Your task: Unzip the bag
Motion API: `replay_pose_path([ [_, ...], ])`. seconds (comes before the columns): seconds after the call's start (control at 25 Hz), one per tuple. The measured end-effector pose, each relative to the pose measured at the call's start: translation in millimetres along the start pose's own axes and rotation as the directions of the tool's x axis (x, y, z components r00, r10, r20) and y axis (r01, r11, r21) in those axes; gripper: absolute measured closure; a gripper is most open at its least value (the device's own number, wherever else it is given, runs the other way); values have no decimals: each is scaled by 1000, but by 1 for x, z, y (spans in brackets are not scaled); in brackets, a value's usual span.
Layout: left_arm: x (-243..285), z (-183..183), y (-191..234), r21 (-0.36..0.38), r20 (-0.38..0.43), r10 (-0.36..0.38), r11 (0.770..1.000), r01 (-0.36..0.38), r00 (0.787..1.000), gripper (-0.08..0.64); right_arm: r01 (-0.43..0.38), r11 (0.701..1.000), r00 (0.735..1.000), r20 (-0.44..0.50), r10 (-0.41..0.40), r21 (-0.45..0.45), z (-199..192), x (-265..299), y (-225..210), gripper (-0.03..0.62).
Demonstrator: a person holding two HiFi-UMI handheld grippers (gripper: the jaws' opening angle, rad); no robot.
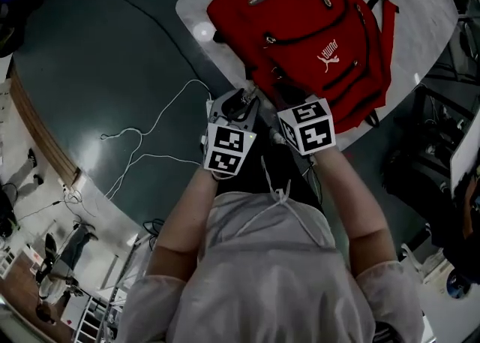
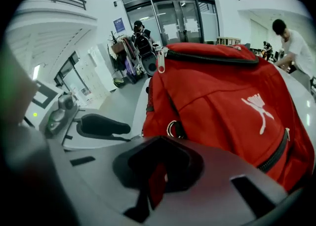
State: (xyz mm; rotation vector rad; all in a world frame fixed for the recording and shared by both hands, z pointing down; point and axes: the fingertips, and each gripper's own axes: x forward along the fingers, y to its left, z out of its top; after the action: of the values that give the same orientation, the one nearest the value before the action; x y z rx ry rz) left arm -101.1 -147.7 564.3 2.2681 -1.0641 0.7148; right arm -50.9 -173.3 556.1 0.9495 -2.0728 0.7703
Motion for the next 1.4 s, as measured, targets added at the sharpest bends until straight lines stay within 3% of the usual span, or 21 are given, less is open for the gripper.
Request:
replay_pose_path([
  [0.28,20,-13,-1,20,-79,22,1000,-20,997,436,-82,996,986,-146,76,-34,-11,14,-3,569],
  [0.48,22,-14,7,38,-111,75,997,-71,991,465,-164,985,945,-278,170,45,-14,22,-1,569],
  [0.6,24,-14,8,68,-127,88,995,-80,988,477,-181,983,926,-329,184,37,-20,26,-6,569],
  [0.76,25,-16,5,96,-156,85,993,-71,984,535,-223,974,912,-341,225,47,-23,27,-4,569],
  [1.12,22,-20,0,82,-189,78,995,-64,979,537,-307,945,881,-343,327,113,-21,30,-1,569],
  [1.4,19,-23,-19,49,-175,90,995,-82,980,537,-334,936,882,-316,351,108,-22,28,0,569],
])
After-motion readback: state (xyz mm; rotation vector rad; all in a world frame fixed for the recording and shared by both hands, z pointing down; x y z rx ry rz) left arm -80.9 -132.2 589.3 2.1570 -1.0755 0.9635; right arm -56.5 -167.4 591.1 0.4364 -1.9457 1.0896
